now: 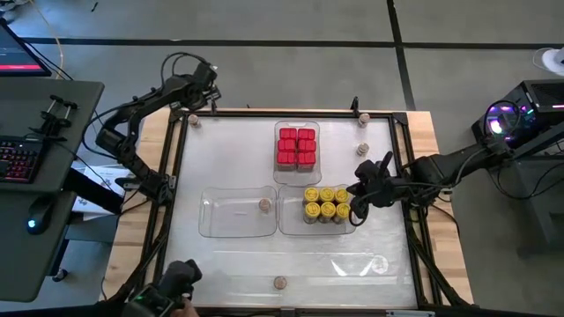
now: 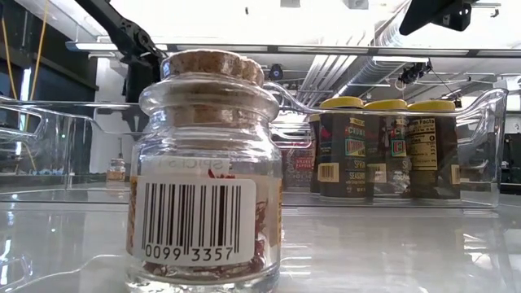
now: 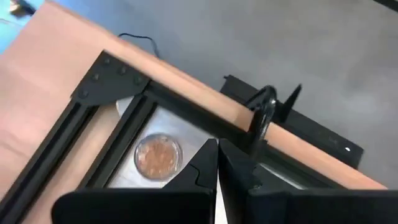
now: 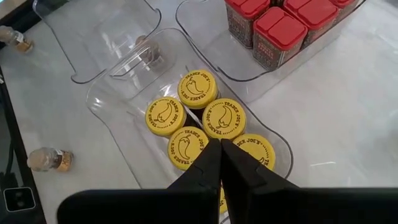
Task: Sort spices by type
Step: Put the brown seasoning bottle into the bottom left transparent bin
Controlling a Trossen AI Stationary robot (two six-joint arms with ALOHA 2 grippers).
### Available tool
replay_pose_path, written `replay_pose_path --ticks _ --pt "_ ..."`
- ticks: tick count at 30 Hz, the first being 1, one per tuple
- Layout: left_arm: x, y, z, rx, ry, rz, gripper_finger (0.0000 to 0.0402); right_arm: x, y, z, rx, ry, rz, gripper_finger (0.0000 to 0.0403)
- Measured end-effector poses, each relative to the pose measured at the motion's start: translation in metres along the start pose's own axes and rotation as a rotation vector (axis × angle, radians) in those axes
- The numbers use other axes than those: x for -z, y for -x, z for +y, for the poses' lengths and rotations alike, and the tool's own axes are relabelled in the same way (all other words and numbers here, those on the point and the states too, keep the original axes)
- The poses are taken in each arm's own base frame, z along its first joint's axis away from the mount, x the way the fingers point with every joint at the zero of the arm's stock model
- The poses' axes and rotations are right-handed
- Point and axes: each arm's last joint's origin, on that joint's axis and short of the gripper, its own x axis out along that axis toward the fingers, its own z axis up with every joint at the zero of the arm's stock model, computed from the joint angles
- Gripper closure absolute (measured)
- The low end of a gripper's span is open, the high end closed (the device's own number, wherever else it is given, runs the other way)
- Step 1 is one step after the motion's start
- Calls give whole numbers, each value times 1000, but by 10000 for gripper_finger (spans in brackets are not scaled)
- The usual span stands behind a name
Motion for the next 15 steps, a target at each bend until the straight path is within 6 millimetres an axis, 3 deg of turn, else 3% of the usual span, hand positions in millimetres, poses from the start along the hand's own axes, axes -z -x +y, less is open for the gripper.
replay_pose_path --ticks 8,15 --pt "4 -3 0 -104 139 -91 401 0 0 0 3 6 -3 403" --pt "35 1 2 -331 167 -227 401 0 0 0 3 25 -2 403"
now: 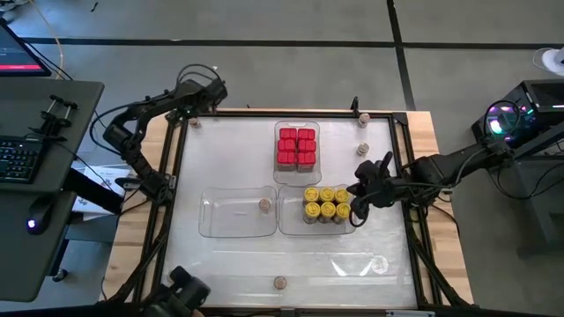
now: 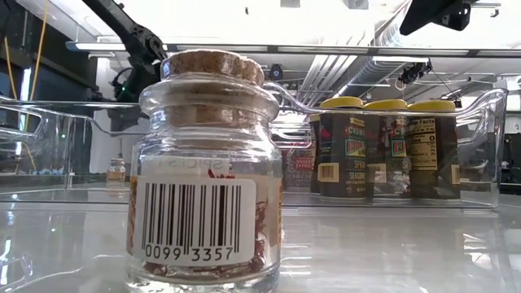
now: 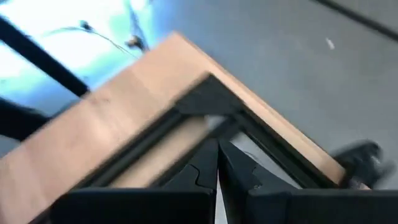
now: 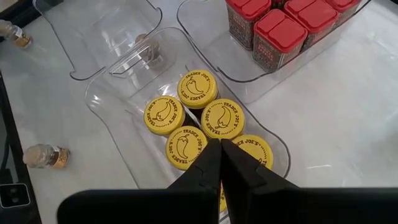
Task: Sort spices by type
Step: Put the brown seasoning bottle into the bottom left transparent bin
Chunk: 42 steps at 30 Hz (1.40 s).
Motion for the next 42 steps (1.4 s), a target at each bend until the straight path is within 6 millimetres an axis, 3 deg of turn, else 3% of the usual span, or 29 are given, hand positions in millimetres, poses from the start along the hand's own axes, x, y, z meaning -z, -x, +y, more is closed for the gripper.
replay_pose_path --ticks 4,9,14,25,30,37,42 --pt "11 2 -4 -15 37 -57 401 0 0 0 0 14 -1 403" --pt "28 -11 -22 3 -68 -14 401 0 0 0 -2 21 1 403" --pt "28 -13 -20 -32 -63 -81 401 0 0 0 -11 -5 13 403" --pt "37 -37 -30 -73 -101 10 401 -1 0 2 -31 -23 7 403" --pt "37 -36 -41 12 -166 8 401 -1 0 2 -30 -26 6 403" --pt "38 -36 -38 -3 -199 48 401 -1 0 2 -29 -24 5 403" --pt "52 -20 -39 43 -257 78 401 -2 0 1 -17 -13 -11 403"
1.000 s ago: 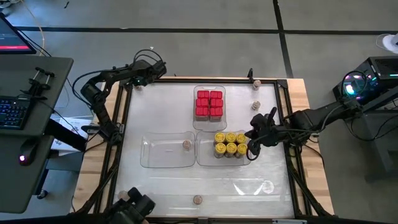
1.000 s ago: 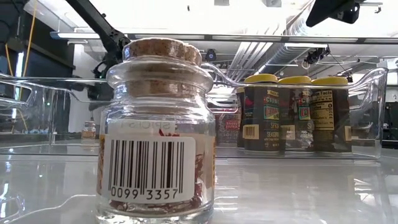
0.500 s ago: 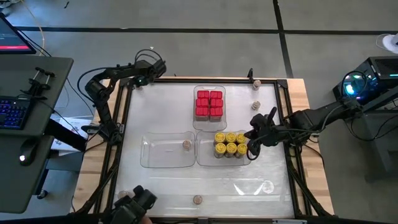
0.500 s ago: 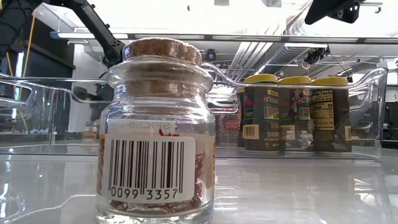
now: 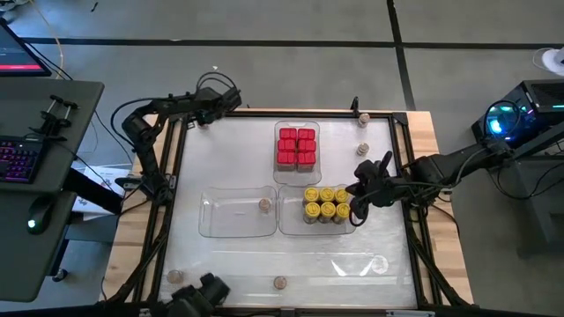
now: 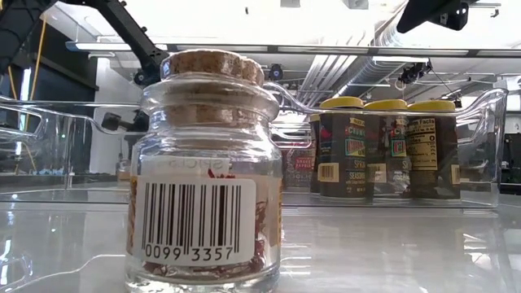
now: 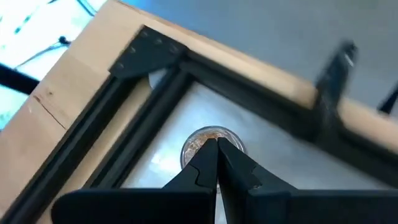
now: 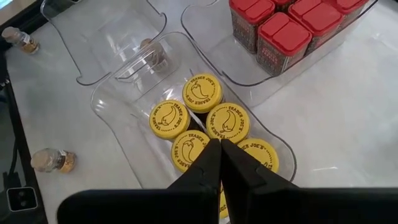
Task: Sort spices by type
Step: Put the brown seasoning bottle into the bottom left transparent bin
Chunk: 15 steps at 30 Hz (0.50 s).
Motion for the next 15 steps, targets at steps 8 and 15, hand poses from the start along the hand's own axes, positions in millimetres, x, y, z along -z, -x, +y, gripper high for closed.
replay_pose_path --ticks 8,15 --pt "54 44 -3 44 -204 -6 401 0 0 0 3 11 -4 403" --pt "116 93 -1 195 -342 -67 401 0 0 0 10 38 -12 403"
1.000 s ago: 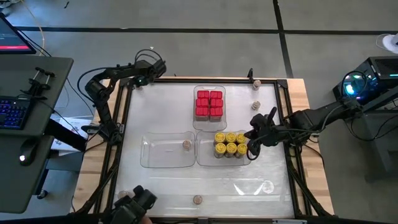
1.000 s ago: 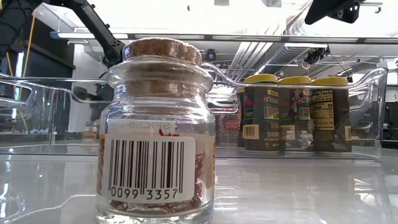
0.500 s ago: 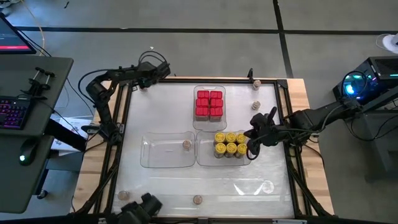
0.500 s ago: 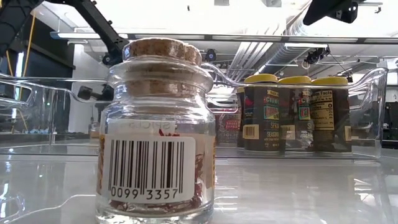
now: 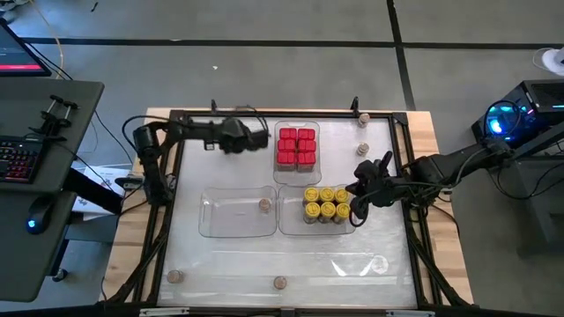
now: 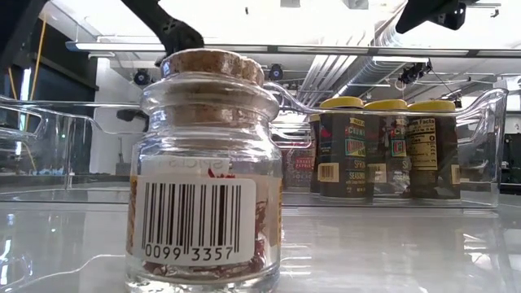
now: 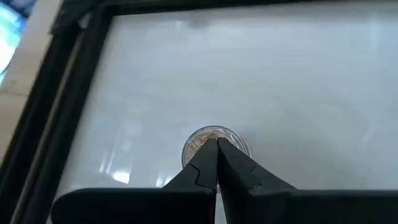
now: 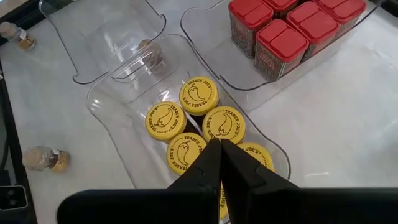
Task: Sort spices by type
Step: Put the brown seasoning bottle into the bottom left transparent bin
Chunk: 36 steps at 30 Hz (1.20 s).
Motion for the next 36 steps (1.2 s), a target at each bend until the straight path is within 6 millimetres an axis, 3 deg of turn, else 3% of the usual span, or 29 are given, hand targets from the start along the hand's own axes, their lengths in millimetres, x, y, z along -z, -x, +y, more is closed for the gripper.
replay_pose_path --ticks 10,15,21,26,29,32,34,36 --pt "78 61 -9 182 -352 -95 401 0 0 0 0 19 -1 403" --pt "94 80 -2 256 -390 -94 401 0 0 0 -3 18 -3 403" --pt "78 103 17 354 -416 -112 401 -1 0 0 5 12 -18 403" --pt "35 126 49 429 -435 -251 401 -1 0 0 15 -17 -33 403" --pt "9 136 66 577 -720 -259 401 -2 0 1 10 -22 -38 403" --pt "-5 138 81 892 -1109 -146 401 -2 0 1 12 -24 -40 403" --pt "-11 136 85 1090 -1262 -87 401 -2 0 1 15 -25 -45 403" --pt "-15 132 87 1148 -1359 -97 401 -2 0 1 16 -30 -45 403"
